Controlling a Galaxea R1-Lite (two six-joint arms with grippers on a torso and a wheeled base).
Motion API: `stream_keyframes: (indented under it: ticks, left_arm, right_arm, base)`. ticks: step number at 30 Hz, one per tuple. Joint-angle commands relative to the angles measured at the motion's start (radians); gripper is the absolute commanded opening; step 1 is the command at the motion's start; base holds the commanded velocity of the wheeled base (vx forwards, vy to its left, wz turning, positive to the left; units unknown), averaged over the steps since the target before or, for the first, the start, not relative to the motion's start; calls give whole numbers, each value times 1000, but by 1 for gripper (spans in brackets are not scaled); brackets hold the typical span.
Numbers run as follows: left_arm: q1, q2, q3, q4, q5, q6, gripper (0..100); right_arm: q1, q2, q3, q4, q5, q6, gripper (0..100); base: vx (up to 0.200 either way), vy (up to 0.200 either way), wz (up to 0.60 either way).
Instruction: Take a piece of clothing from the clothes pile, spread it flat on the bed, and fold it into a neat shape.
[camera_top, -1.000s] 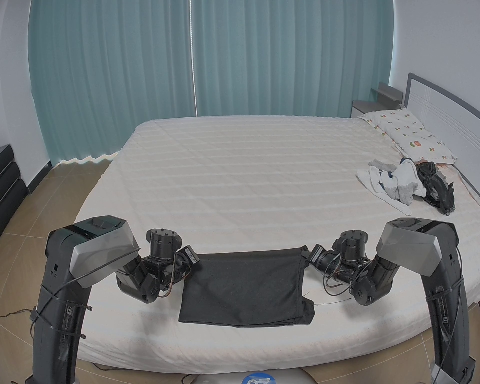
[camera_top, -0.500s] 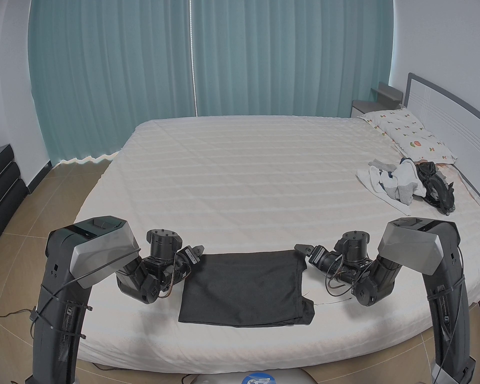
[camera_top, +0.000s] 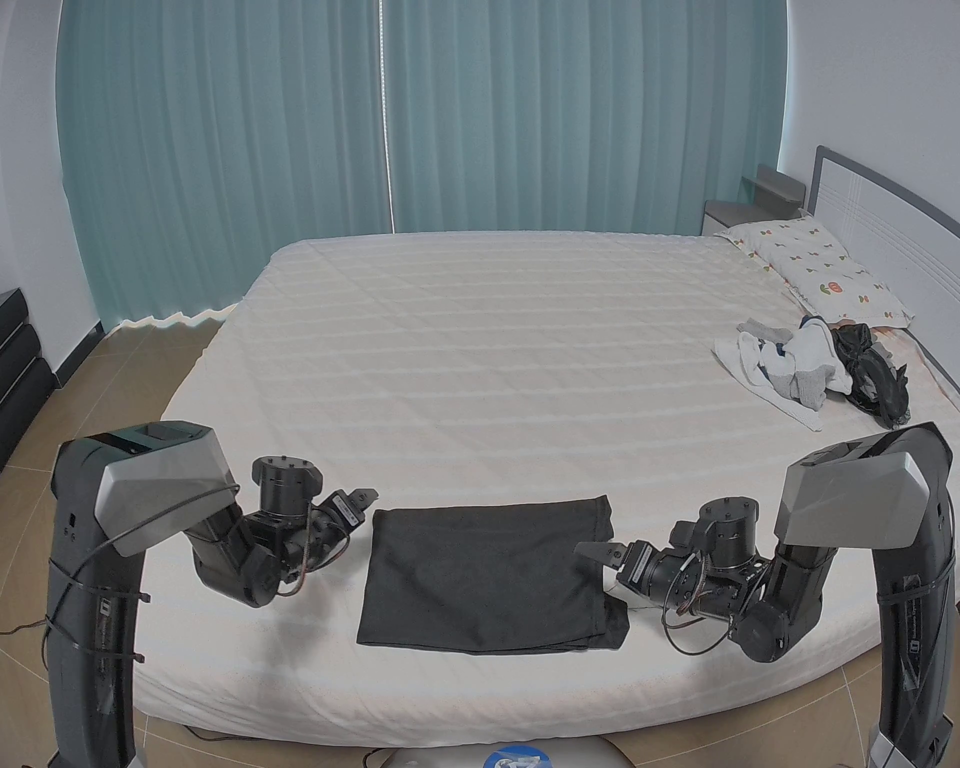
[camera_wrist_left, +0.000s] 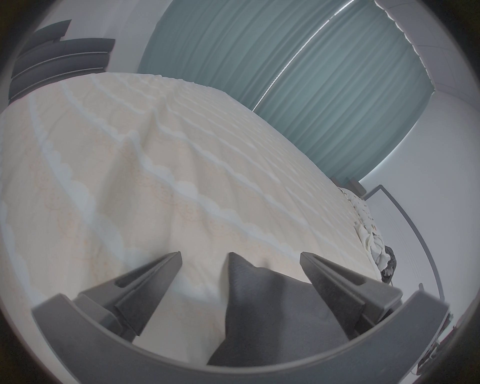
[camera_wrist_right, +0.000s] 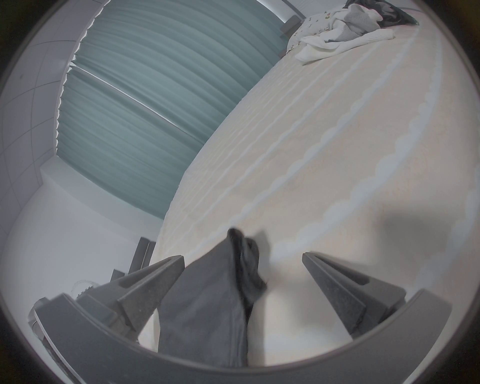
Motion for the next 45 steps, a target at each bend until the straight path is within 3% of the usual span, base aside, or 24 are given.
stream_keyframes:
  ticks: [1, 21, 22, 45]
  left_arm:
    - [85, -109, 79, -6, -150, -55, 100]
    - [83, -102, 74, -9, -156, -56, 100]
    - [83, -102, 74, -9, -156, -58, 100]
    - [82, -92, 67, -3, -156, -53, 100]
  right_arm:
    - [82, -59, 87, -25, 16, -5, 100]
    - [113, -30, 145, -24, 13, -126, 100]
    - [113, -33, 154, -24, 13, -133, 0]
    - [88, -95, 323, -39, 1, -236, 0]
  base:
    - [0, 0, 0]
    - [0, 0, 0]
    - [0, 0, 0]
    - [0, 0, 0]
